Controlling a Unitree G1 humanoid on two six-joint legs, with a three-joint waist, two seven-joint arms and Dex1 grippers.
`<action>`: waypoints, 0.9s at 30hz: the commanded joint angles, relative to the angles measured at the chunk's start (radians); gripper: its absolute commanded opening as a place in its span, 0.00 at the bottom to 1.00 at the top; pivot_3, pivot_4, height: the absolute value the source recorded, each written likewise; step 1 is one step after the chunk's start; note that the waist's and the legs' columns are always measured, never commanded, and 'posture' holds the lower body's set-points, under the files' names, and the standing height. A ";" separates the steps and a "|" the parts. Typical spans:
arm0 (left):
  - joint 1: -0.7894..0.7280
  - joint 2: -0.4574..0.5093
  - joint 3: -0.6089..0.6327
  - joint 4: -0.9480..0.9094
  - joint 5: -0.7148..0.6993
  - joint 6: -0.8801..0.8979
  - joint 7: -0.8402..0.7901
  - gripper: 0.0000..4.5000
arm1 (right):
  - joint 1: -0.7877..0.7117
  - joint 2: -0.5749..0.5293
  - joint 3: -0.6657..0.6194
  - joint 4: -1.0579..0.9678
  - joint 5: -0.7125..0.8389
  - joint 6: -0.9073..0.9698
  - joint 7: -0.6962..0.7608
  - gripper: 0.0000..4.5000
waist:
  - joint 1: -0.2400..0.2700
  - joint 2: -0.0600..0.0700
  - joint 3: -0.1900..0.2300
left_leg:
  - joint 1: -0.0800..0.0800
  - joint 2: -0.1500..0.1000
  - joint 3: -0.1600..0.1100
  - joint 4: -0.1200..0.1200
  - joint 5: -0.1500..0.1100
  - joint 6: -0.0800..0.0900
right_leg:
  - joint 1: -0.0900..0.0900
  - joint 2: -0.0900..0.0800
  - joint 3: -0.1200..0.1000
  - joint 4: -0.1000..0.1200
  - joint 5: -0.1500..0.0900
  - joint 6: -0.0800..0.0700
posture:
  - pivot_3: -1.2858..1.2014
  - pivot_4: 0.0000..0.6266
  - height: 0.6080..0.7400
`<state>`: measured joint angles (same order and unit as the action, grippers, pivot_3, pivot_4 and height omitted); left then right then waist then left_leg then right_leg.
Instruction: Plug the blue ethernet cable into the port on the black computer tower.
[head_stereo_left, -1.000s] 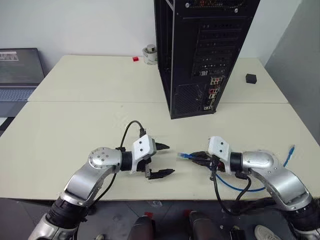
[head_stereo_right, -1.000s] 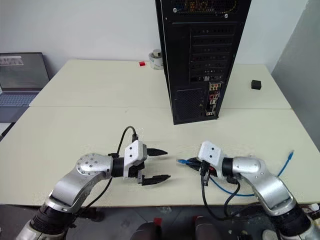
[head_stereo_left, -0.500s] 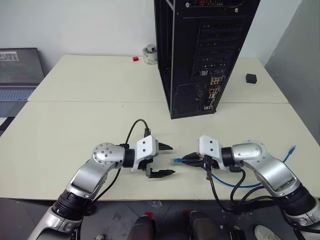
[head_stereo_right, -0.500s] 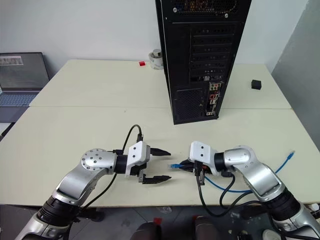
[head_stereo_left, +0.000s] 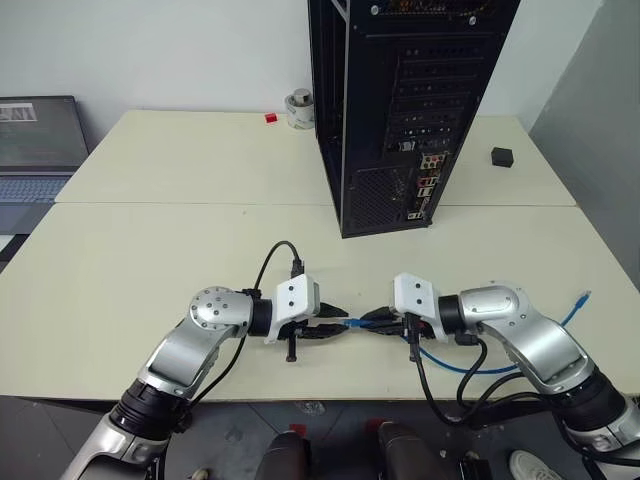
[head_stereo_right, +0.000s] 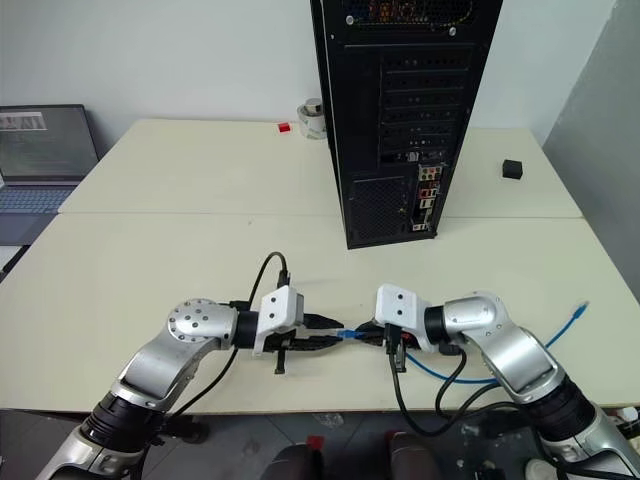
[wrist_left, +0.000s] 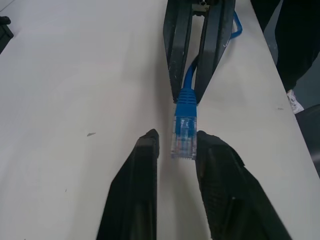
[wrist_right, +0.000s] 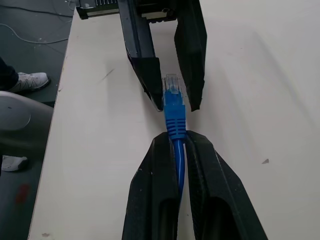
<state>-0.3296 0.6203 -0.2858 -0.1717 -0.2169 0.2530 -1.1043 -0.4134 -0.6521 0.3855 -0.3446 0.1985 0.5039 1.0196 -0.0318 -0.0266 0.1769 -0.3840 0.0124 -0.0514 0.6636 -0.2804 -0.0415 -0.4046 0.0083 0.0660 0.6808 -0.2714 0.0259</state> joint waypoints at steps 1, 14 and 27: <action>-0.009 -0.007 0.000 -0.005 0.013 -0.021 0.008 0.06 | -0.019 0.012 -0.004 -0.024 0.004 -0.019 0.010 0.00 | 0.000 0.000 0.000 | 0.000 0.000 0.000 0.000 0.000 0.000 | 0.000 0.000 0.000 0.000 0.000 0.000 | 0.52 0.24 1.00; 0.026 -0.030 0.025 -0.021 0.011 -0.091 0.030 0.06 | -0.030 -0.016 -0.018 -0.023 -0.001 -0.060 0.074 0.39 | 0.000 0.000 0.000 | 0.000 0.000 0.000 0.000 0.000 0.000 | 0.000 0.000 0.000 0.000 0.000 0.000 | 0.52 0.24 1.00; 0.144 -0.067 0.032 -0.021 0.267 -0.504 0.282 0.06 | 0.038 -0.098 -0.343 -0.160 0.378 0.309 0.035 1.00 | 0.002 0.000 0.000 | 0.000 0.000 -0.001 0.000 0.000 0.000 | 0.000 -0.003 0.000 0.000 0.000 0.000 | 0.52 0.24 1.00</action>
<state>-0.1812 0.5540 -0.2751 -0.2080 -0.0285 -0.1188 -0.8931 -0.3751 -0.7641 0.0923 -0.4623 0.5180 0.7679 1.0943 -0.0294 -0.0264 0.1770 -0.3842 0.0124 -0.0521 0.6638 -0.2804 -0.0414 -0.4042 0.0041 0.0660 0.6808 -0.2712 0.0257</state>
